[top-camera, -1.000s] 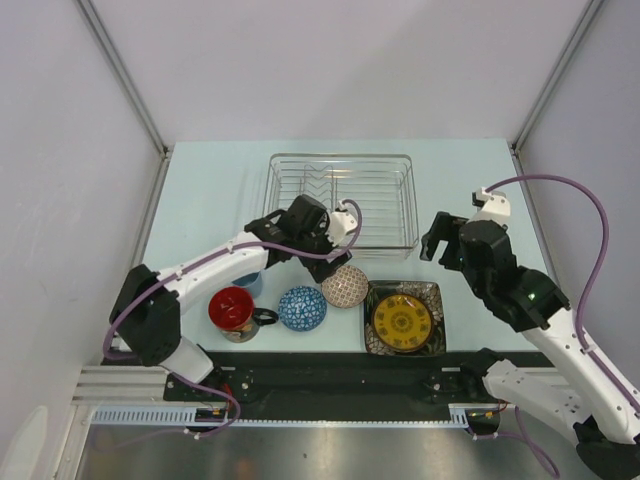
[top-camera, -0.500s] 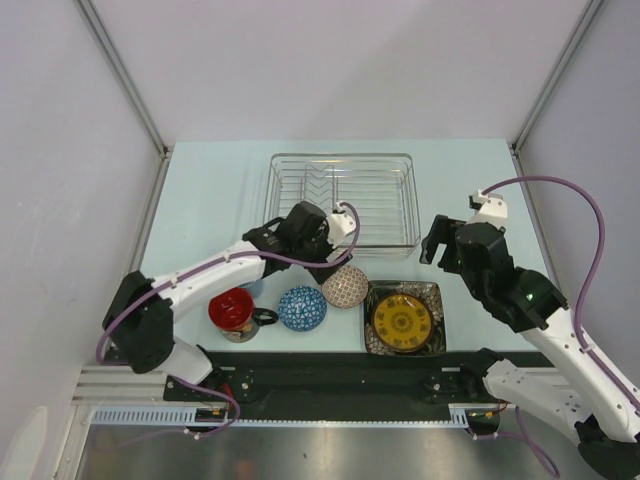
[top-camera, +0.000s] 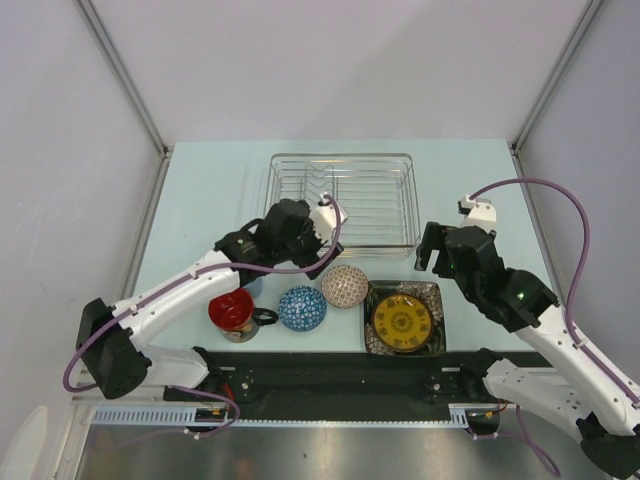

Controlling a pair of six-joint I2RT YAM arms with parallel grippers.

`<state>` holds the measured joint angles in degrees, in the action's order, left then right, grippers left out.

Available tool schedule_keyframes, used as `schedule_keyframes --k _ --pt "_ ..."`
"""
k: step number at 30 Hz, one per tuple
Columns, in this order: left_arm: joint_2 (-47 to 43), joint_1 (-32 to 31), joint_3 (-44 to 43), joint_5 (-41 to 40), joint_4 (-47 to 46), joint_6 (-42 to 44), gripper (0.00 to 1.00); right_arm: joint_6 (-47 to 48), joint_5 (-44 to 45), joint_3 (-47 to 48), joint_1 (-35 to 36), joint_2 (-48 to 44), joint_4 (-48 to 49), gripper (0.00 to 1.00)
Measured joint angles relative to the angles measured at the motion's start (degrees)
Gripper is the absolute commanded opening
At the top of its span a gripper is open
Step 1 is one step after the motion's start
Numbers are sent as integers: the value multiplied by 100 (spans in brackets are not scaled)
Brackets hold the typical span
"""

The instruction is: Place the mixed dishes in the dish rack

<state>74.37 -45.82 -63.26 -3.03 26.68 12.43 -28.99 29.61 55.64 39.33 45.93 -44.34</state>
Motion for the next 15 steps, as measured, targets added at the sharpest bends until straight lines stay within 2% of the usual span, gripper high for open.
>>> schedule_keyframes --k 7,15 --pt "48 -254 575 372 225 -262 94 0 61 -4 17 2 -20 89" --pt "481 -286 623 581 302 -450 94 -9 120 -20 33 35 -42 88"
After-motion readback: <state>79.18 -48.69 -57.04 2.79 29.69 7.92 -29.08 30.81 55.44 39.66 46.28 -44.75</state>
